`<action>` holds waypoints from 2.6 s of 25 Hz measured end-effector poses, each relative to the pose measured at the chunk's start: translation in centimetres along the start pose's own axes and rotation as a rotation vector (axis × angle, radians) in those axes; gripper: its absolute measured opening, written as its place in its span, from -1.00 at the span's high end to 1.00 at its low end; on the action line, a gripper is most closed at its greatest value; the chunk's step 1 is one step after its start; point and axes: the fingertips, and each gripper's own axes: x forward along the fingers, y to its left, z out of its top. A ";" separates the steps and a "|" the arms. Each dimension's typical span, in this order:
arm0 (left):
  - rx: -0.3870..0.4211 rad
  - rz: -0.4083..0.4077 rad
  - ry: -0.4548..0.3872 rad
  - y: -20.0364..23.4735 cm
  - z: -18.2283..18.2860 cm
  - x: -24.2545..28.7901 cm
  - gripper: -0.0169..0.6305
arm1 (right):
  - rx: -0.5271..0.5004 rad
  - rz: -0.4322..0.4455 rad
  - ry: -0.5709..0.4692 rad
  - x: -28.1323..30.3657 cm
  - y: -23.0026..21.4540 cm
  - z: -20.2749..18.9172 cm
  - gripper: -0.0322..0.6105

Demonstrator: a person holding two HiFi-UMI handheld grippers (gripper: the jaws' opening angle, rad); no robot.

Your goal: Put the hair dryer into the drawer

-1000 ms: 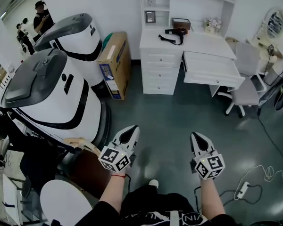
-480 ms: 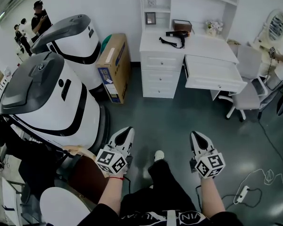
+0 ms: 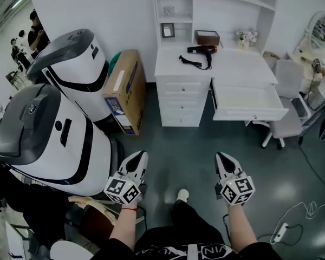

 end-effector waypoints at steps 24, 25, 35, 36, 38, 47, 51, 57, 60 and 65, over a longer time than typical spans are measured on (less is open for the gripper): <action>-0.011 -0.093 0.008 8.0 2.7 23.2 0.94 | 0.009 -0.022 0.027 18.5 -13.0 4.8 0.89; -0.013 -0.098 0.010 8.2 2.7 23.9 0.94 | 0.009 -0.021 0.030 19.1 -13.3 4.9 0.89; -0.013 -0.173 0.054 13.7 2.6 33.8 0.94 | 0.022 -0.059 0.032 28.7 -17.4 6.1 0.89; -0.010 -0.185 0.059 14.4 2.9 35.1 0.94 | 0.027 -0.067 0.035 30.0 -17.8 6.2 0.89; -0.003 -0.212 0.066 16.0 3.7 37.6 0.94 | 0.033 -0.079 0.044 32.4 -18.4 6.6 0.89; 0.007 -0.336 0.118 20.1 5.2 46.9 0.94 | 0.053 -0.138 0.061 41.0 -21.6 8.2 0.89; 0.001 -0.382 0.140 21.3 5.0 49.9 0.94 | 0.064 -0.178 0.070 43.4 -23.3 8.3 0.89; 0.009 -0.448 0.168 23.0 4.9 53.3 0.94 | 0.080 -0.231 0.091 46.7 -25.3 8.0 0.89; 0.017 -0.481 0.179 23.8 4.8 54.7 0.94 | 0.083 -0.248 0.093 48.2 -25.8 8.0 0.89; 0.022 -0.520 0.202 24.3 4.0 57.0 0.94 | 0.086 -0.265 0.102 49.9 -26.6 7.8 0.89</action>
